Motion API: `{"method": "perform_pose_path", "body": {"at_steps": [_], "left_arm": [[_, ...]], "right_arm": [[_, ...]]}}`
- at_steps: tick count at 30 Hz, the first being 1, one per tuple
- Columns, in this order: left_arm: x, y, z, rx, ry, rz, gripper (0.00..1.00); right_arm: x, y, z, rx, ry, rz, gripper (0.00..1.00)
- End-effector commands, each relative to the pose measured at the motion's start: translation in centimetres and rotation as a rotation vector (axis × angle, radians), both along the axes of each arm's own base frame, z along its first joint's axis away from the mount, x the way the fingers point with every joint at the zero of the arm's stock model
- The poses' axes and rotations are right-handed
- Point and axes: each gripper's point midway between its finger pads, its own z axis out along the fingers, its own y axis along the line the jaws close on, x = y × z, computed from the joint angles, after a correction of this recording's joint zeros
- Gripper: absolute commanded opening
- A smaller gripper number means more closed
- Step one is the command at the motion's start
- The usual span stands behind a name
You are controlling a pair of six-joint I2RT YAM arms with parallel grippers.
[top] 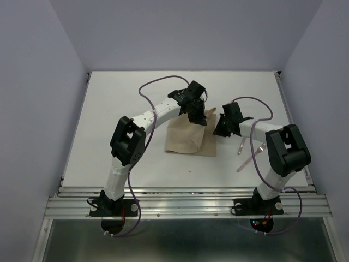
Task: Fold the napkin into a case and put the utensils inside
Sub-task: Fold the rectangle-folded napkin at the center of the board.
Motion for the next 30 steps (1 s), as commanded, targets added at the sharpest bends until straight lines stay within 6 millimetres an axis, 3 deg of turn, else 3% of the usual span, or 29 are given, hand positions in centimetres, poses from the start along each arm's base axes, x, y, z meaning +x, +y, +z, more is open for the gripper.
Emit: {"method": "perform_pose_path", "body": {"at_steps": [1,6,30], "left_arm": [[0.6,-1.5,3.2,-0.077,-0.049,0.013,0.00],[0.8,-2.1,2.8,-0.101,-0.026,0.030,0.00],[1.1,-3.4,0.3,-0.120,0.040,0.058,0.00]], "right_arm": [[-2.2,1.0,-2.2,0.051,0.077,0.033,0.06],[-2.6,1.2,-2.5,0.076,0.085,0.010,0.01],[-2.8,0.9,-2.8,0.069,0.094,-0.009,0.01]]}}
